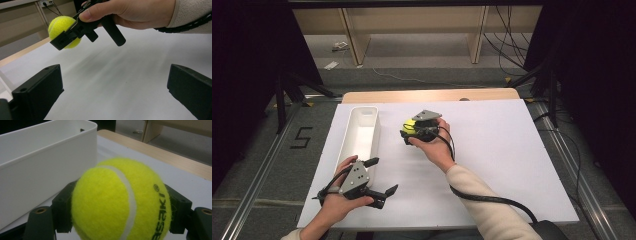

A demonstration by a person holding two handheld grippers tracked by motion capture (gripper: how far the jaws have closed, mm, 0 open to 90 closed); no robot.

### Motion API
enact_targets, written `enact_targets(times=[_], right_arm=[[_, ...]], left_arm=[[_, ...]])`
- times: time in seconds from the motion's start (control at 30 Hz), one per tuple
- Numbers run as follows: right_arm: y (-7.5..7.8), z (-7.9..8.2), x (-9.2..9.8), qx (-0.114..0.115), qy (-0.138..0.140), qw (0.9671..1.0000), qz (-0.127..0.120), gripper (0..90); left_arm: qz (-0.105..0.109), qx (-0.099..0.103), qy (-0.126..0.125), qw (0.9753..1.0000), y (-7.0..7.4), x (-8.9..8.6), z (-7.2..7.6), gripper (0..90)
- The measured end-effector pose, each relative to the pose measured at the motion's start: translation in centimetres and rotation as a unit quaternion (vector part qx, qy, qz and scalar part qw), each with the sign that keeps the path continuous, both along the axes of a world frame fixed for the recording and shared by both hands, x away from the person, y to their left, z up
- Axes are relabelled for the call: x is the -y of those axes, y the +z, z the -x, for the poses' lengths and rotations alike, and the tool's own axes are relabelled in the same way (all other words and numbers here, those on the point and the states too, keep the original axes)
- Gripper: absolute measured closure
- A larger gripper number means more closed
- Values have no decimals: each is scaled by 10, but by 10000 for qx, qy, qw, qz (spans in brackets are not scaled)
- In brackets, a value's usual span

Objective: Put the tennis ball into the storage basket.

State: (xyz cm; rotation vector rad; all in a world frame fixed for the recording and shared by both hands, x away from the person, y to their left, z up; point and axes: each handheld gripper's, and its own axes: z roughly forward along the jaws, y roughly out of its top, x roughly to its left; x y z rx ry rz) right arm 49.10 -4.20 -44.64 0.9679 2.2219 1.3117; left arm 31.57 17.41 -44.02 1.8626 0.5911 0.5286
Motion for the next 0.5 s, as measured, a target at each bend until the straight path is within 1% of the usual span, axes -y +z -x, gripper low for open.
enact_targets(times=[0.5], right_arm=[[9,4,-4,76,125,9999,-44,271]], left_arm=[[10,-13,0,10000,0,0,0,0]])
